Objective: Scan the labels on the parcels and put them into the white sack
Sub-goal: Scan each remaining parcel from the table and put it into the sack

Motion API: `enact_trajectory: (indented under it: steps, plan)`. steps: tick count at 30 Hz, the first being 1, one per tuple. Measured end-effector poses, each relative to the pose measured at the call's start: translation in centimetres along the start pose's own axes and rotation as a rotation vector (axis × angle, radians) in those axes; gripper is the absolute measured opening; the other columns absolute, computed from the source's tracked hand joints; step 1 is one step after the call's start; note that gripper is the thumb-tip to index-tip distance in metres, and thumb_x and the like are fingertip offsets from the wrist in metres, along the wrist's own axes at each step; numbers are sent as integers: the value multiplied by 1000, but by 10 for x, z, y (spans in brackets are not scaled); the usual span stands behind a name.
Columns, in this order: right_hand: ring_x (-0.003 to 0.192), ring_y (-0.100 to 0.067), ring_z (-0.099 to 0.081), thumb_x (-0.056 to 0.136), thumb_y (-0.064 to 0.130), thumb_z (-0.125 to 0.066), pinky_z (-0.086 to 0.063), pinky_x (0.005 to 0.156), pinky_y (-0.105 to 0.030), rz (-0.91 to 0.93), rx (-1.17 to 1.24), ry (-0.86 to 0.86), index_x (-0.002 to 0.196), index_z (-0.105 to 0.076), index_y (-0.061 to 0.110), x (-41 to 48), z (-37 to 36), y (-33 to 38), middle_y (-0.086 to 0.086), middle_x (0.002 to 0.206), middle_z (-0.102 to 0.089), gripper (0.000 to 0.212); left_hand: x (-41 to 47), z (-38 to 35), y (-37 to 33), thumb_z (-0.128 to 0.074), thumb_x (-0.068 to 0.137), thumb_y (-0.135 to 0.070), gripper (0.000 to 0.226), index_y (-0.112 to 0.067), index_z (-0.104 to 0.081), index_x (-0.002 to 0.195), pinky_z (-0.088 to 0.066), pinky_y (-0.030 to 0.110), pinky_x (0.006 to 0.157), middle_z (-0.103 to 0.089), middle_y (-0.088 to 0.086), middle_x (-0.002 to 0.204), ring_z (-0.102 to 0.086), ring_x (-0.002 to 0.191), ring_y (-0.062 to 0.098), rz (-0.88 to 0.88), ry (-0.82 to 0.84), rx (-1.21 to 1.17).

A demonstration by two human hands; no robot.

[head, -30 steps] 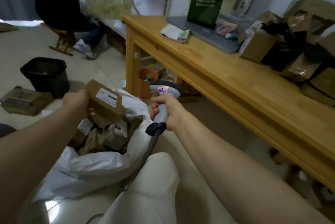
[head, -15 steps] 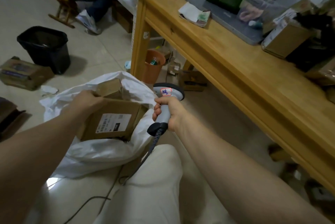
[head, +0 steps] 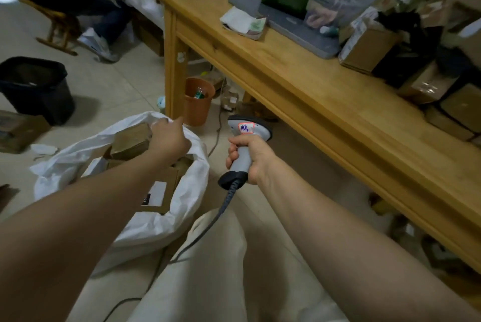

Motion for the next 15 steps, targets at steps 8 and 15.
enact_trajectory:
  steps: [8,15]
  plan:
    - [32,-9,-41,87,3,-59,-45,43,-18,260,160,-70,64,-49,9,-74,95,80,0,46,-49,26,-31,-5,-199,-61,85,-17,57,-15,-45,139,-44,45,97,-49,19,129,-45,121,38,-493,28,-21]
    - [30,-9,-40,89,2,-55,-43,40,-17,540,352,-219,64,-47,9,-158,211,147,0,44,-47,27,-72,-37,-358,-60,90,-21,65,-21,-33,149,-44,34,84,-48,11,138,-50,120,30,-738,132,-43]
Point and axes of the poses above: each hand's wrist, its own x-axis towards the middle knuckle, its own z-axis out of the back of the hand, y = z × x, the point moved 7 cm from there along x, towards the middle knuckle
